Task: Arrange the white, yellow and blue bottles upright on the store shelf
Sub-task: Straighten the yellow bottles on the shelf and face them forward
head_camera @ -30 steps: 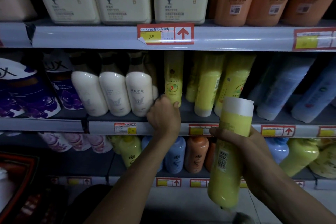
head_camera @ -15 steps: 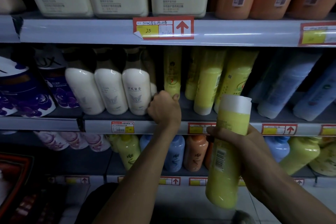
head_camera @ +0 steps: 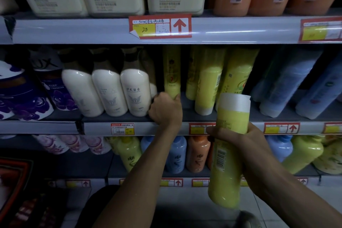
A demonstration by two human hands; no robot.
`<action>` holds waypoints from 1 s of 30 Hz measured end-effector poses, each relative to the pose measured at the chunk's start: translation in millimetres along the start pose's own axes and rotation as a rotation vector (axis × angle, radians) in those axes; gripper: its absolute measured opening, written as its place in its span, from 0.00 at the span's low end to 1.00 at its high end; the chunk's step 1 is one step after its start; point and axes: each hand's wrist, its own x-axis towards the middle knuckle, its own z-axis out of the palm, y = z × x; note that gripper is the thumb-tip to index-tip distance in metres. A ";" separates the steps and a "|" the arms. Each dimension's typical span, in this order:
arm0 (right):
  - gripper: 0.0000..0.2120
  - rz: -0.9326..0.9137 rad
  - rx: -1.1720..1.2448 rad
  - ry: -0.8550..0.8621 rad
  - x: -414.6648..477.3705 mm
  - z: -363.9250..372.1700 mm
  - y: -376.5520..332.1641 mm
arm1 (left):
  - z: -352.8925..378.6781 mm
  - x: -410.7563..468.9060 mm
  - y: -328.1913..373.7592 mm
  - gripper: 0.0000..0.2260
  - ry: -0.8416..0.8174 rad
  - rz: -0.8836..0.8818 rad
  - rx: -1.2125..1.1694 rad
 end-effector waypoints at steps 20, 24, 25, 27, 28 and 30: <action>0.24 -0.192 0.169 -0.030 17.0 27.0 -12.8 | -71.7 -61.7 -27.3 0.10 -0.843 0.194 -0.752; 0.30 -0.217 0.152 -0.018 26.5 34.4 -14.9 | -78.1 -68.6 -40.5 0.16 -0.819 0.475 -0.585; 0.31 -0.214 0.166 -0.028 27.9 37.1 -13.7 | -79.5 -71.3 -41.3 0.18 -0.805 0.502 -0.569; 0.30 -0.205 0.202 -0.049 27.7 42.7 -11.3 | -82.7 -73.1 -41.6 0.21 -0.743 0.517 -0.562; 0.27 -0.195 0.235 -0.074 25.9 45.0 -11.6 | -84.4 -71.9 -42.0 0.21 -0.712 0.503 -0.574; 0.21 -0.185 0.325 -0.177 22.9 45.8 -16.5 | -89.5 -66.4 -42.5 0.20 -0.702 0.442 -0.652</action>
